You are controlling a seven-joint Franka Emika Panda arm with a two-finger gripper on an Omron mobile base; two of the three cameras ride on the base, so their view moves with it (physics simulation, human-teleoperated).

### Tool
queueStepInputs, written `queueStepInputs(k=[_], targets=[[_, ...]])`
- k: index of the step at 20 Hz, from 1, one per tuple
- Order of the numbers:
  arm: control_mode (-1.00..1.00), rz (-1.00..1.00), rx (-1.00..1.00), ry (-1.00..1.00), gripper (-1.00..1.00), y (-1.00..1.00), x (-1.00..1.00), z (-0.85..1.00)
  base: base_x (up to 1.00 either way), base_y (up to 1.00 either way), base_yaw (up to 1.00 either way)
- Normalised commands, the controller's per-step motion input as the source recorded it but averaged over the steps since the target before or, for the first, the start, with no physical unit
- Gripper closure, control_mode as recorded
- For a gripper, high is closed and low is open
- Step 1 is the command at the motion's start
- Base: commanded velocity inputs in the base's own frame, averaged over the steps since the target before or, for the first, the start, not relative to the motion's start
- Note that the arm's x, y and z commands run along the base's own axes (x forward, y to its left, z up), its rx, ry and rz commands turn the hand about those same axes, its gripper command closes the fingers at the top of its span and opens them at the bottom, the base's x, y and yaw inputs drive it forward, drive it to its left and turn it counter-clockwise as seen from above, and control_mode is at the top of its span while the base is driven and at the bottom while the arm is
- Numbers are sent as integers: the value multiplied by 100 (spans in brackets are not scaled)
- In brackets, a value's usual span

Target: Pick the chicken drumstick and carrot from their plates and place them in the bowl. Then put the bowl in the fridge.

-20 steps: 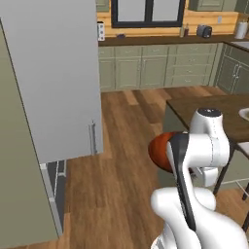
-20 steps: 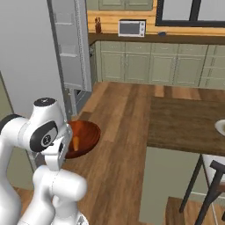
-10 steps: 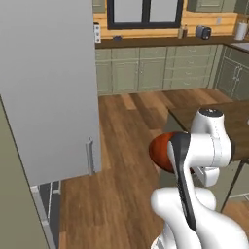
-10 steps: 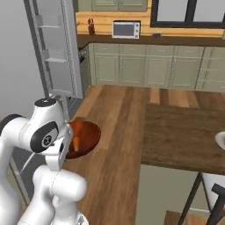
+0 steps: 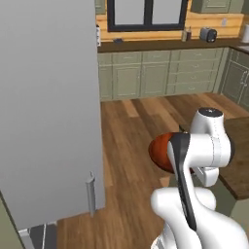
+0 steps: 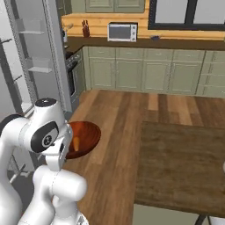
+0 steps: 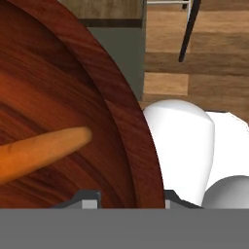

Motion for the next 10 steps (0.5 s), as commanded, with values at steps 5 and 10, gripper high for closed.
queueStepInputs(k=[5, 10], targets=[[100, 0, 0, 0, 100, 0, 0, 0, 77, -9, 0], [100, 0, 0, 0, 100, 0, 0, 0, 63, -35, 7]])
